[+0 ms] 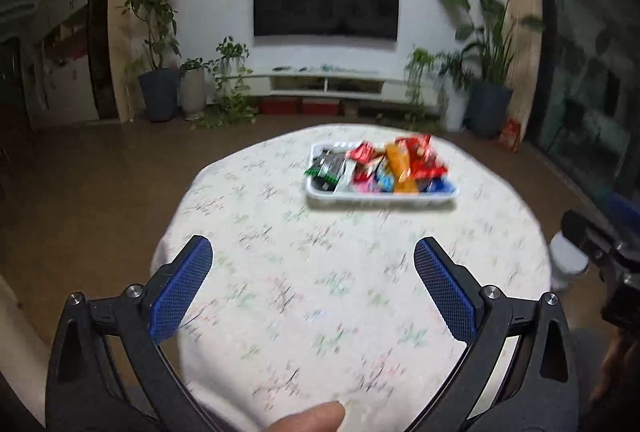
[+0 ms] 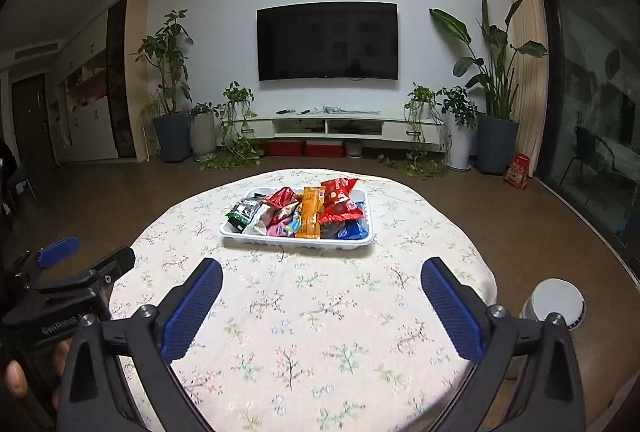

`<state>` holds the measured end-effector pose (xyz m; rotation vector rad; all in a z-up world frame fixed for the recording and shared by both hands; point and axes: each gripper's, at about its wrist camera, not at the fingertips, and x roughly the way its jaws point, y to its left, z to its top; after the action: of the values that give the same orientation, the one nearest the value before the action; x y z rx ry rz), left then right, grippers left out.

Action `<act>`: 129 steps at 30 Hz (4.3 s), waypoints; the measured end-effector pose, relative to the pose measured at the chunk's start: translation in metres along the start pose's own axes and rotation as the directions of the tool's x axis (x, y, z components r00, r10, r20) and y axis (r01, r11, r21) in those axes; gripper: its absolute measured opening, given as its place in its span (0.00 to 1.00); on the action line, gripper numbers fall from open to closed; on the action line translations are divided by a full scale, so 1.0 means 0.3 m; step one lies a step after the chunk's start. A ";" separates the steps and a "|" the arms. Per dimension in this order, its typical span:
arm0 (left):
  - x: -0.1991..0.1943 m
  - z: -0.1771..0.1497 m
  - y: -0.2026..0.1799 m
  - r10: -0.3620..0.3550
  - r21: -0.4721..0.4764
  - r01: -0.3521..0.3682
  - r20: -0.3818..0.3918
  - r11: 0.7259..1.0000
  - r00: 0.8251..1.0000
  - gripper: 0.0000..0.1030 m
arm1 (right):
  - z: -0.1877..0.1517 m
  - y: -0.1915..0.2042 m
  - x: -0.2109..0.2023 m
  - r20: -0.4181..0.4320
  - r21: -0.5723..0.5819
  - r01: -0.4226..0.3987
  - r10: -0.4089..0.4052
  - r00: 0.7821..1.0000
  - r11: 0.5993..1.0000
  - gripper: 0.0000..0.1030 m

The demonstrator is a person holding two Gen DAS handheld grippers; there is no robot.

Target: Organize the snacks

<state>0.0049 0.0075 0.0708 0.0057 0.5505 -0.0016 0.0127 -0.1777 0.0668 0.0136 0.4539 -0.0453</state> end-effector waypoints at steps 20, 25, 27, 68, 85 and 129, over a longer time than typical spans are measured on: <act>-0.109 -0.065 -0.044 -0.054 -0.004 0.054 -0.023 0.999 0.998 0.99 | -0.099 0.035 -0.063 -0.147 0.005 0.046 -0.045 0.988 0.999 1.00; -0.096 -0.071 -0.040 -0.045 -0.003 0.045 -0.030 0.999 0.999 0.99 | -0.110 0.033 -0.057 -0.166 0.000 0.054 -0.053 0.985 0.999 1.00; -0.090 -0.072 -0.036 -0.047 -0.008 0.047 -0.032 0.999 0.998 0.99 | -0.116 0.030 -0.055 -0.171 0.001 0.054 -0.053 0.984 0.999 1.00; -0.046 -0.084 -0.021 -0.073 -0.032 0.071 -0.051 0.997 0.996 0.99 | -0.135 0.022 -0.030 -0.204 -0.001 0.060 -0.059 0.977 0.998 1.00; -0.052 -0.085 -0.025 -0.079 -0.036 0.077 -0.050 0.996 0.996 0.99 | -0.144 0.016 -0.019 -0.204 -0.004 0.062 -0.061 0.977 0.998 1.00; -0.064 -0.089 -0.031 -0.081 -0.037 0.080 -0.054 0.996 0.995 0.99 | -0.155 0.010 -0.019 -0.204 -0.008 0.064 -0.064 0.977 0.998 1.00</act>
<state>-0.0256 -0.0015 0.0580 -0.0505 0.6061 -0.0706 -0.0128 -0.1735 0.0275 0.0022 0.6599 -0.1078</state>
